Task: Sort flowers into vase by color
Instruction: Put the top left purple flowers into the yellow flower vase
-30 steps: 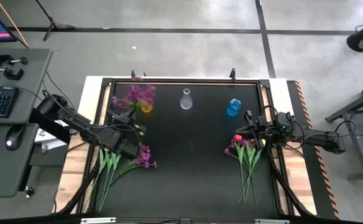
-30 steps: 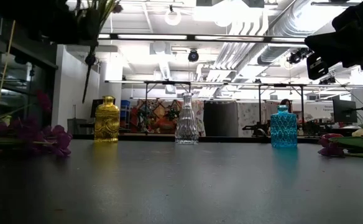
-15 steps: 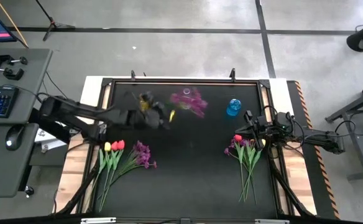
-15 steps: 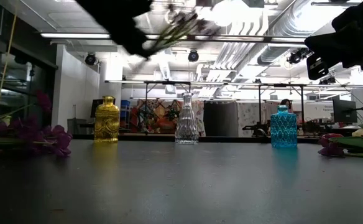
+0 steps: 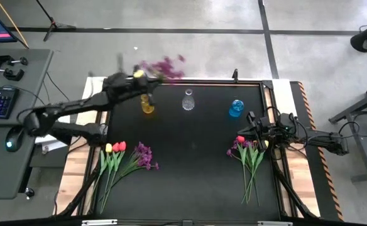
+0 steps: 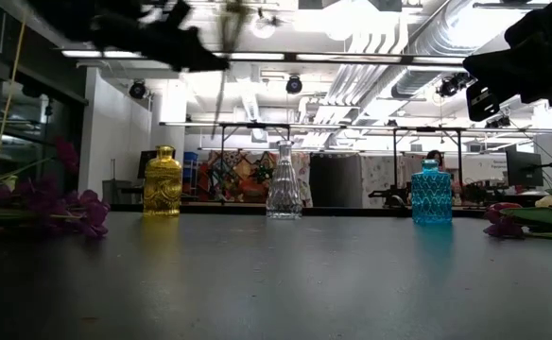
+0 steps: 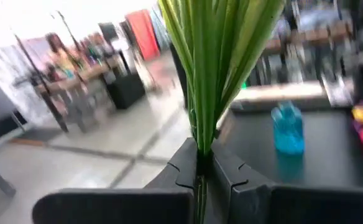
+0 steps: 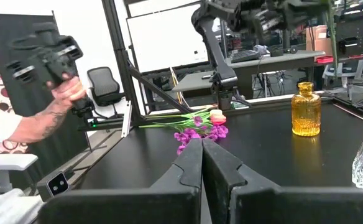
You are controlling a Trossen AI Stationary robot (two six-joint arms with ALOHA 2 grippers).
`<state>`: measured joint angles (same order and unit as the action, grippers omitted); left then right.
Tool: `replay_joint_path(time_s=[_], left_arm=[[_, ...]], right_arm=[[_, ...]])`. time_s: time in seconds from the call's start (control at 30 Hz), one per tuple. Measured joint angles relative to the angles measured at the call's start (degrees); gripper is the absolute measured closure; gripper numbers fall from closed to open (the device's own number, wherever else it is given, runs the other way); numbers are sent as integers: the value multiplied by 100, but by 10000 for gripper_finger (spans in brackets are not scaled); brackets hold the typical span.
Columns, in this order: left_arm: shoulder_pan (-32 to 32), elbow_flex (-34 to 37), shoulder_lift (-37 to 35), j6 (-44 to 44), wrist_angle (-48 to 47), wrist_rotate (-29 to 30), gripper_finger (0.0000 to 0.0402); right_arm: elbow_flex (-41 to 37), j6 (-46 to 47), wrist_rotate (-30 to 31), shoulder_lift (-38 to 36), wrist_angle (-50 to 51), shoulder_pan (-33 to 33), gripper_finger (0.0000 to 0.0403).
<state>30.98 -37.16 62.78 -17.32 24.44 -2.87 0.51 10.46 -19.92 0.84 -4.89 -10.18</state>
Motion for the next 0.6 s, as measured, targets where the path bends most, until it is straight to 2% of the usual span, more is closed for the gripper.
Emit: replay_joint_path(time_s=[0.1,0.17,0.27,0.6], left_arm=[[411,809,-756,331,970,-432,401],[538,1164,-1178,469,1108,-496,401],[585,1496,-1686,666,971,-482,401],[577,1678,-2570,1206,-148,480,401]], right_arm=[[0,-2,0,-1,0,0,402],[0,-2,0,0,1,1,402],[0,-2,0,-1,0,0,402],[0,-2,0,-2,1,-1,402]])
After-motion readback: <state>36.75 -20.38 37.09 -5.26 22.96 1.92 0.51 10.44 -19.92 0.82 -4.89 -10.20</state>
